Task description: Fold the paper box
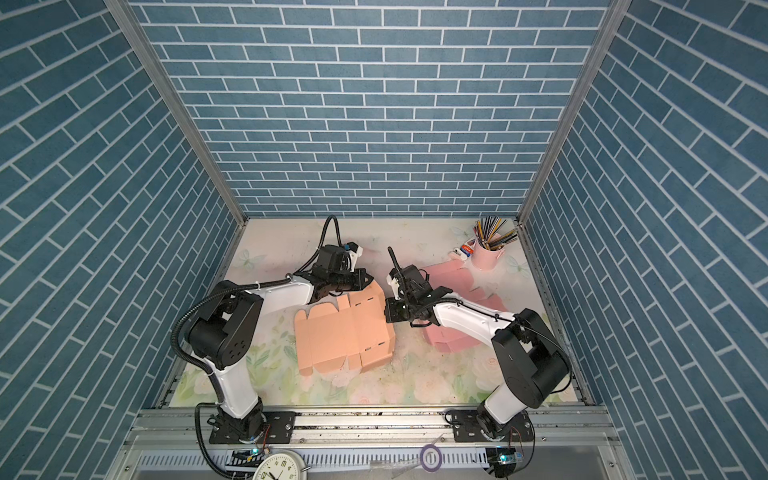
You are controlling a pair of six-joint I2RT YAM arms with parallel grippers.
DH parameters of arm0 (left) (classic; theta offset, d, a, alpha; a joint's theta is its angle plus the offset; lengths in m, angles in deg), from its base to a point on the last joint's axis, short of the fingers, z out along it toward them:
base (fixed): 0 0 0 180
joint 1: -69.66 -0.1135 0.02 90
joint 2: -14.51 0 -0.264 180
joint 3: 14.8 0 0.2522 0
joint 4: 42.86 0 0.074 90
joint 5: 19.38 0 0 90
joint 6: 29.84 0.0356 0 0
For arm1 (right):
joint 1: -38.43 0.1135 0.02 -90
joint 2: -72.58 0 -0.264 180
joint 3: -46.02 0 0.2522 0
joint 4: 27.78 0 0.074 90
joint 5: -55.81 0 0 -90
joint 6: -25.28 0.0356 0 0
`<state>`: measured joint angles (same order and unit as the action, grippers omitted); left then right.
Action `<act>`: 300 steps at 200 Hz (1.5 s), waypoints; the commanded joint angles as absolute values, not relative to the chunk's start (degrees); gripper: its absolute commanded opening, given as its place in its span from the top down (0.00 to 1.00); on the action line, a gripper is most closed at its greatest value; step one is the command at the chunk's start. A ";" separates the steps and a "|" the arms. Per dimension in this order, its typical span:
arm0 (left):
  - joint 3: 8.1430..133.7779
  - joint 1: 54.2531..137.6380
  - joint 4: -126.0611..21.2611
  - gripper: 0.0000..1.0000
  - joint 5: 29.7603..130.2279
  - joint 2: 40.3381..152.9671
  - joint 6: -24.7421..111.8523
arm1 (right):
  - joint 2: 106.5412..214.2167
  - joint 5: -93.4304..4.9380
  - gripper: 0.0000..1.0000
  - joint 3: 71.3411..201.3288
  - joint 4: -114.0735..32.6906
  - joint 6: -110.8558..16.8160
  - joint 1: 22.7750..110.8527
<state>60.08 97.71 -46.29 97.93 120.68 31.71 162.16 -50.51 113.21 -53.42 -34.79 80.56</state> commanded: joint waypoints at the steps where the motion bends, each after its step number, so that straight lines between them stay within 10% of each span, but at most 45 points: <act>1: 58.58 98.03 -47.28 1.00 99.36 118.29 33.62 | 160.21 -50.10 1.00 112.41 -53.32 -36.37 80.96; 223: 43.84 96.57 -45.75 1.00 99.83 106.63 33.48 | 159.35 -48.64 1.00 112.01 -55.68 -37.10 81.49; 257: 40.32 92.22 -47.36 0.76 95.76 103.51 33.31 | 159.19 -48.85 1.00 111.36 -55.32 -36.89 81.63; 280: 39.96 91.90 -49.10 0.39 91.54 103.09 34.49 | 159.39 -49.05 1.00 111.53 -55.14 -36.93 81.75; 300: 40.14 91.42 -48.98 0.32 90.71 104.45 34.16 | 159.73 -49.18 1.00 112.02 -55.54 -37.34 81.76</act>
<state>40.67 91.85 -47.63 94.17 103.63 33.46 160.65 -49.79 112.01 -54.12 -35.22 81.33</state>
